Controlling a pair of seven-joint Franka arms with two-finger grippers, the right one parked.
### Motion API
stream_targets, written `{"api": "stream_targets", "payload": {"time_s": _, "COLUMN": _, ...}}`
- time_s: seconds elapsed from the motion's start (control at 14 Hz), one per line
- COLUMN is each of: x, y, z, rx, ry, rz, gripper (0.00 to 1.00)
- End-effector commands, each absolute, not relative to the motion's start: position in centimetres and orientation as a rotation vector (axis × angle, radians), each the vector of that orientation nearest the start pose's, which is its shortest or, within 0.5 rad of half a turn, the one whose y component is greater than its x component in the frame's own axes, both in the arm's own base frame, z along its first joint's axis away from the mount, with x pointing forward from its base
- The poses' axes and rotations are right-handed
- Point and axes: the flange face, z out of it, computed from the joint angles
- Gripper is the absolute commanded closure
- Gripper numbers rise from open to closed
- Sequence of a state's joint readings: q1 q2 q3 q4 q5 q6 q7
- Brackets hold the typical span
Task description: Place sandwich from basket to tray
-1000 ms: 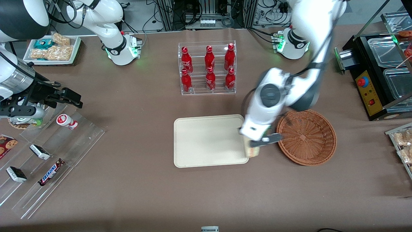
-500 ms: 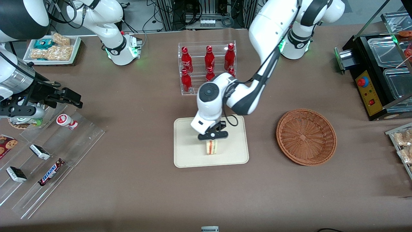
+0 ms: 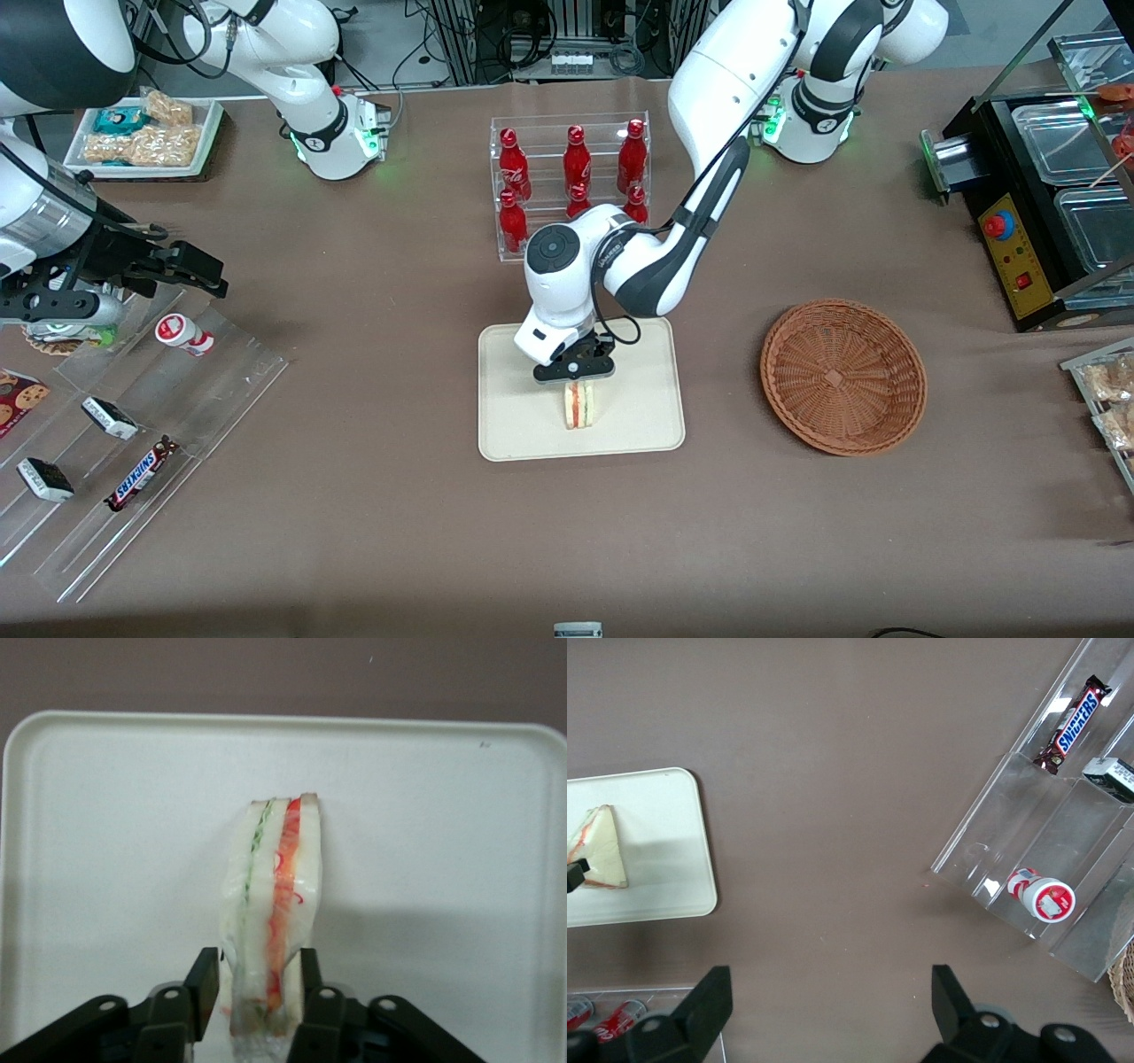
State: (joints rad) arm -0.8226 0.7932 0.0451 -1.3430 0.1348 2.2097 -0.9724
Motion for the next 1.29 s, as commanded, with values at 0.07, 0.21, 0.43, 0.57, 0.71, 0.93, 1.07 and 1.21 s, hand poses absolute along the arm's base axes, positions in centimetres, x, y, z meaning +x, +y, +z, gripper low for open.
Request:
{"api": "stream_targets", "payload": {"time_s": 0.07, "x": 53.4, "y": -50.9, "z": 36.0, "rx": -3.078, "ry": -0.2, "rz": -0.289, "gripper": 0.0}}
{"api": "stream_targets", "payload": {"time_s": 0.21, "x": 55.0, "y": -47.0, "z": 40.4, "rx": -3.05, "ry": -0.192, "rz": -0.247, "gripper": 0.0}}
{"api": "stream_targets", "payload": {"time_s": 0.43, "x": 56.1, "y": -40.5, "z": 43.3, "rx": -2.968, "ry": -0.258, "rz": -0.107, "gripper": 0.0}}
{"api": "stream_targets", "payload": {"time_s": 0.57, "x": 57.5, "y": -34.4, "z": 44.6, "rx": -2.96, "ry": -0.384, "rz": -0.07, "gripper": 0.0}}
{"api": "stream_targets", "payload": {"time_s": 0.71, "x": 58.8, "y": -27.8, "z": 45.7, "rx": -2.958, "ry": -0.404, "rz": -0.037, "gripper": 0.0}}
{"api": "stream_targets", "payload": {"time_s": 0.93, "x": 59.1, "y": -18.6, "z": 48.4, "rx": -3.024, "ry": -0.316, "rz": 0.035, "gripper": 0.0}}
{"api": "stream_targets", "payload": {"time_s": 1.07, "x": 58.0, "y": -14.1, "z": 49.5, "rx": -3.037, "ry": -0.212, "rz": 0.068, "gripper": 0.0}}
{"api": "stream_targets", "payload": {"time_s": 1.21, "x": 57.2, "y": -10.2, "z": 51.1, "rx": -3.078, "ry": -0.098, "rz": 0.098, "gripper": 0.0}}
